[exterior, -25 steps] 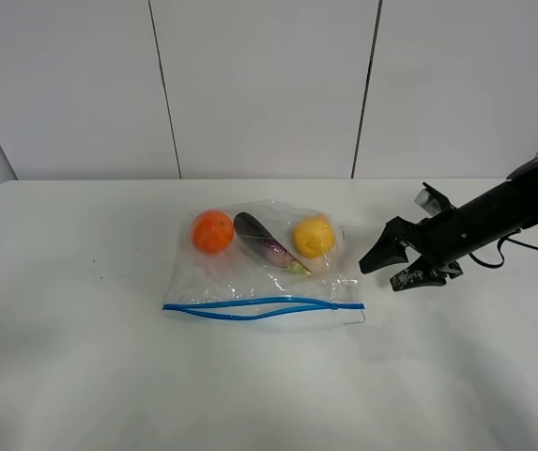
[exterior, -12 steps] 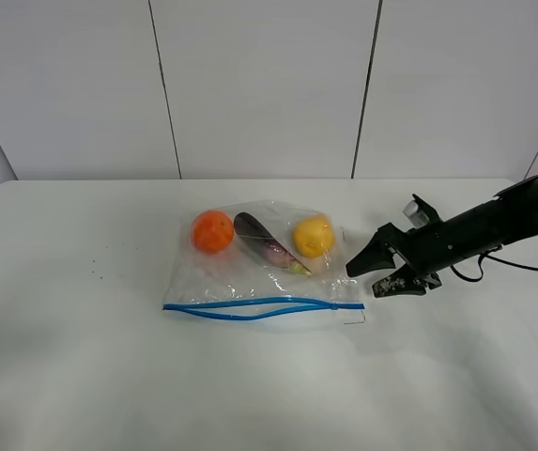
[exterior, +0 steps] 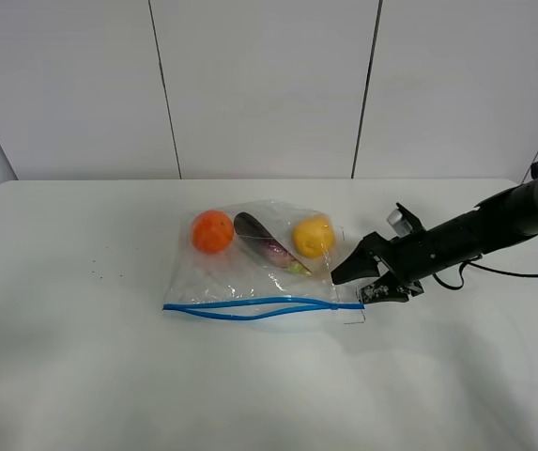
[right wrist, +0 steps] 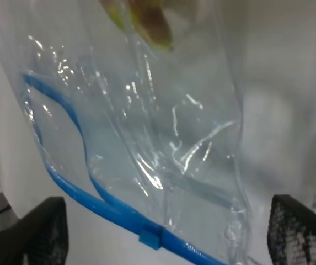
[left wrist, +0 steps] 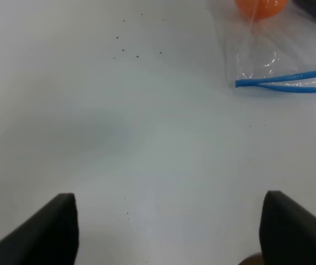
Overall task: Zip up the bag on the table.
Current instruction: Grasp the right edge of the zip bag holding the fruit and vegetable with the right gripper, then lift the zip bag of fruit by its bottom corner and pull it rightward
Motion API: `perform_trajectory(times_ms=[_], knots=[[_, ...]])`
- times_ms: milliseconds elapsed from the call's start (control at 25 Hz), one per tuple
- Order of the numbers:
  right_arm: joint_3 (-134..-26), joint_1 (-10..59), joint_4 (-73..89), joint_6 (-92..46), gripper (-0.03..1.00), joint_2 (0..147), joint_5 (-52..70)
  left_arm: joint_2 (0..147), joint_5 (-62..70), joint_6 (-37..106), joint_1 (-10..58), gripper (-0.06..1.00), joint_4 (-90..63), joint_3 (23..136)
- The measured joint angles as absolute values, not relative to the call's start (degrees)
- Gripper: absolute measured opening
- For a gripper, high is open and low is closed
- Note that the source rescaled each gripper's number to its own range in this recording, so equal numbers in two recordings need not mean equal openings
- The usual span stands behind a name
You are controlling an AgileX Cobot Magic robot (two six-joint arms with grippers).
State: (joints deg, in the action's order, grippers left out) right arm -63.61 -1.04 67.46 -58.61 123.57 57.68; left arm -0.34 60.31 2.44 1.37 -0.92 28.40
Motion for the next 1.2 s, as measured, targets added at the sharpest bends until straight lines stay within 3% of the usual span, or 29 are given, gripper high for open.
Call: perform_trajectory(times_ms=[320, 720, 1040, 1200], knots=[[-63.6, -0.6, 68.3, -60.0, 0.81, 124.7, 57.0, -0.3, 60.3, 2.4, 1.4, 0.99, -0.9, 28.4], [-63.7, -0.6, 69.4, -61.0, 0.65, 126.3, 57.6, -0.3, 60.3, 2.4, 1.4, 0.99, -0.9, 28.4], [-63.7, -0.6, 69.9, -61.4, 0.02, 127.1, 58.8, -0.3, 60.3, 2.4, 1.4, 0.99, -0.9, 28.4], [-63.7, -0.6, 70.2, -62.4, 0.00, 127.1, 59.5, -0.3, 60.3, 2.4, 1.4, 0.99, -0.9, 28.4]])
